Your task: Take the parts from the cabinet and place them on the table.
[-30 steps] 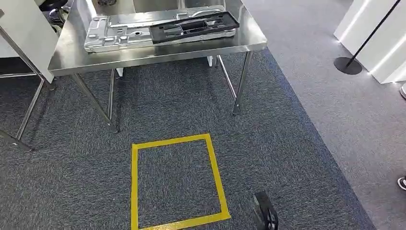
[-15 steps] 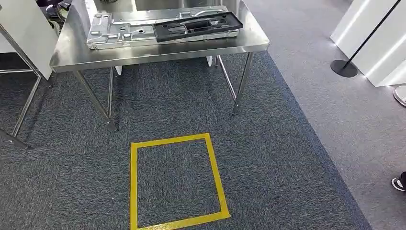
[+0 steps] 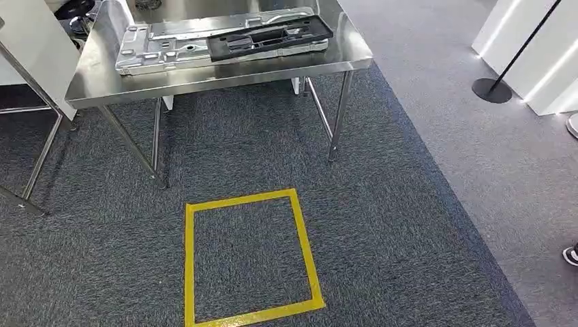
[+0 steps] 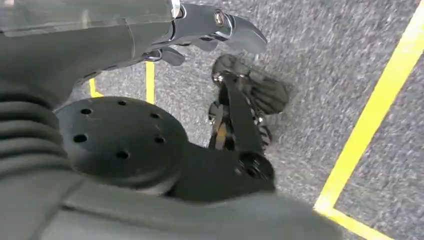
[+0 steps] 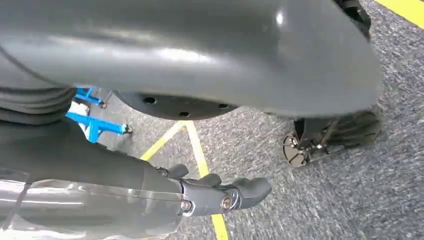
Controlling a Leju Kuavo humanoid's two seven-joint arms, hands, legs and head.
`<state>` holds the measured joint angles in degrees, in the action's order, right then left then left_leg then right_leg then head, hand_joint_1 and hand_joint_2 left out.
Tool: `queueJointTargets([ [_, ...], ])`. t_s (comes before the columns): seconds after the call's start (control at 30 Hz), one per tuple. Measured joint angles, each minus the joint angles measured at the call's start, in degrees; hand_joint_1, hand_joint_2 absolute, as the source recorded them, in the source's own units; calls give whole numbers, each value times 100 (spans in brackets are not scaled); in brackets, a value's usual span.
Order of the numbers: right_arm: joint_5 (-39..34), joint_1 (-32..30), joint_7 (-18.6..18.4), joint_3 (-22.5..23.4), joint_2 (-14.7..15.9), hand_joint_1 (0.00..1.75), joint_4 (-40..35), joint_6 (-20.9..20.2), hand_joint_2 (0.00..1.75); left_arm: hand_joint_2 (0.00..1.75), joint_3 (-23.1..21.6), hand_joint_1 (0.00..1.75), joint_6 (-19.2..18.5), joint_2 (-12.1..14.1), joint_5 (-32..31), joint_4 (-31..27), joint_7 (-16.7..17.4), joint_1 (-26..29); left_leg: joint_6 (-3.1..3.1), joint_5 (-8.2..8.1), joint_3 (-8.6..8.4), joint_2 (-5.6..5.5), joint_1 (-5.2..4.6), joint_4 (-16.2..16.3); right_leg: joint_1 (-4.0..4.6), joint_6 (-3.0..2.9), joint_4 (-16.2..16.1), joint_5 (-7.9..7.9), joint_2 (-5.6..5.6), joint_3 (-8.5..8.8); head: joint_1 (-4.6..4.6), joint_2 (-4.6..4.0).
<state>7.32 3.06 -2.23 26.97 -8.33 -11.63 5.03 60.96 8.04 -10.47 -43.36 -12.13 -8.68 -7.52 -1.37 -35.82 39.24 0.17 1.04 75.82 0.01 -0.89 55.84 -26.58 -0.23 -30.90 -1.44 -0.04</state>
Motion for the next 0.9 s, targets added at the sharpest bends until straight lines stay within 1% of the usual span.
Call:
queueJointTargets([
  [0.03,41,0,0,-2,0,0,0,-7,0,0,0,0,9,0,0,0,0,10,19,205,-168,0,-1,-315,11,0,9,-1,4,5,4,0],
  [0.07,74,2,2,-7,-2,0,0,-11,0,0,-2,0,13,6,-2,0,0,10,44,469,-432,1,-1,-836,19,0,23,-6,6,10,4,0],
  [0.1,85,5,7,-11,-7,0,0,-11,0,0,-5,0,15,11,-11,0,-4,9,84,712,-717,18,-2,-1401,26,10,44,-17,-6,12,2,0],
  [0.13,100,3,9,-15,-15,0,0,-7,0,0,-5,0,15,20,-20,0,-13,6,131,760,-863,197,-35,-1729,35,14,62,-31,-39,6,2,0],
  [0.17,107,-6,11,-17,-17,0,0,-4,0,0,-7,0,17,20,-24,0,-13,-23,146,729,-858,204,-61,-1817,83,56,117,-57,-38,-24,4,0],
  [0.2,118,-9,9,-18,-17,0,0,9,0,0,-9,0,17,20,-26,0,-17,-29,163,738,-823,165,-59,-1811,74,82,114,-59,-74,-30,-7,0],
  [0.23,129,-7,9,-20,-17,0,0,13,0,0,-13,0,17,20,-26,0,-17,-15,184,740,-819,126,-75,-1806,67,107,104,-57,-108,-22,2,2],
  [0.27,129,-4,11,-20,-17,0,0,22,0,0,-13,0,17,24,-26,0,-22,-2,214,753,-817,97,-84,-1813,54,135,95,-52,-136,-11,-9,0],
  [0.3,131,1,11,-22,-15,0,0,31,0,0,-15,0,17,22,-26,0,-26,2,270,802,-843,70,-36,-1868,63,168,113,-78,-159,-13,7,0],
  [0.33,135,-2,13,-22,-15,0,0,39,0,0,-15,0,15,24,-26,0,-35,1,289,821,-845,55,-33,-1875,36,216,261,-220,-93,-60,-19,0],
  [0.37,138,-4,15,-24,-15,0,0,46,0,0,-20,0,6,24,-26,0,-44,-1,314,837,-826,40,-31,-1874,16,254,627,-465,-50,-222,-50,0],
  [0.4,138,-7,17,-24,-15,0,0,55,0,0,-20,0,0,22,-26,0,-55,4,321,842,-814,31,-33,-1873,-15,288,1079,-702,-31,-430,-55,0],
  [0.43,137,-8,26,-24,-13,0,0,63,0,0,-22,0,-4,24,-26,0,-59,16,325,844,-802,29,-36,-1870,-30,316,1528,-883,-25,-639,-50,0],
  [0.47,135,-7,35,-24,-15,0,0,68,0,0,-20,0,-7,24,-26,0,-61,26,324,844,-798,24,-36,-1867,-41,334,1856,-978,-23,-796,-57,0],
  [0.5,135,-9,35,-24,-15,0,0,74,0,0,-20,0,-7,24,-26,0,-63,32,323,843,-803,18,-36,-1866,-56,340,1925,-923,-23,-837,-53,0],
  [0.53,135,-9,37,-24,-15,0,0,94,0,0,-20,0,-7,24,-24,0,-66,33,318,840,-808,6,-35,-1865,-76,344,1712,-745,-23,-742,-57,0],
  [0.57,135,-8,37,-24,-13,0,0,109,0,0,-20,0,-7,24,-24,0,-66,32,310,837,-818,-7,-35,-1865,-86,337,1253,-470,-22,-528,-52,0],
  [0.6,138,-8,37,-24,-13,0,0,120,0,0,-22,0,-7,22,-24,0,-66,28,293,833,-834,-24,-35,-1865,-86,316,696,-198,-19,-257,-55,2],
  [0.63,144,-12,37,-24,-13,0,0,131,0,0,-22,0,-7,20,-24,0,-66,26,274,828,-837,-31,-35,-1865,-85,285,237,-30,7,-36,-59,0],
  [0.67,148,-10,37,-24,-13,0,2,146,0,0,-22,0,-7,17,-24,0,-66,19,212,816,-817,-37,-74,-1837,-42,240,94,-77,29,1,-48,0],
  [0.77,168,-6,44,-24,-13,0,2,168,0,0,-18,0,-4,17,15,0,-66,23,102,842,-824,-42,-37,-1882,-10,151,102,-69,28,-27,-48,0],
  [0.8,175,-5,42,-24,-15,0,0,173,0,0,-18,0,-2,17,20,0,-68,23,60,830,-830,-40,-54,-1878,-54,96,35,-30,25,-7,-52,0],
  [0.83,170,-1,17,-24,-15,0,2,188,0,0,-18,0,-2,17,20,0,-70,25,47,736,-790,-37,-29,-1770,-63,65,-5,-2,-6,12,-44,0],
  [0.87,150,-1,-11,-24,-15,0,2,206,0,0,-18,0,0,17,22,0,-70,24,39,561,-687,-36,-31,-1542,-62,28,-7,0,-12,5,-37,0],
  [0.9,135,-2,-46,-22,-15,0,2,216,0,0,-18,0,0,17,24,0,-70,26,24,257,-454,-36,-30,-1006,-51,20,-5,-1,-17,-4,-33,0],
])
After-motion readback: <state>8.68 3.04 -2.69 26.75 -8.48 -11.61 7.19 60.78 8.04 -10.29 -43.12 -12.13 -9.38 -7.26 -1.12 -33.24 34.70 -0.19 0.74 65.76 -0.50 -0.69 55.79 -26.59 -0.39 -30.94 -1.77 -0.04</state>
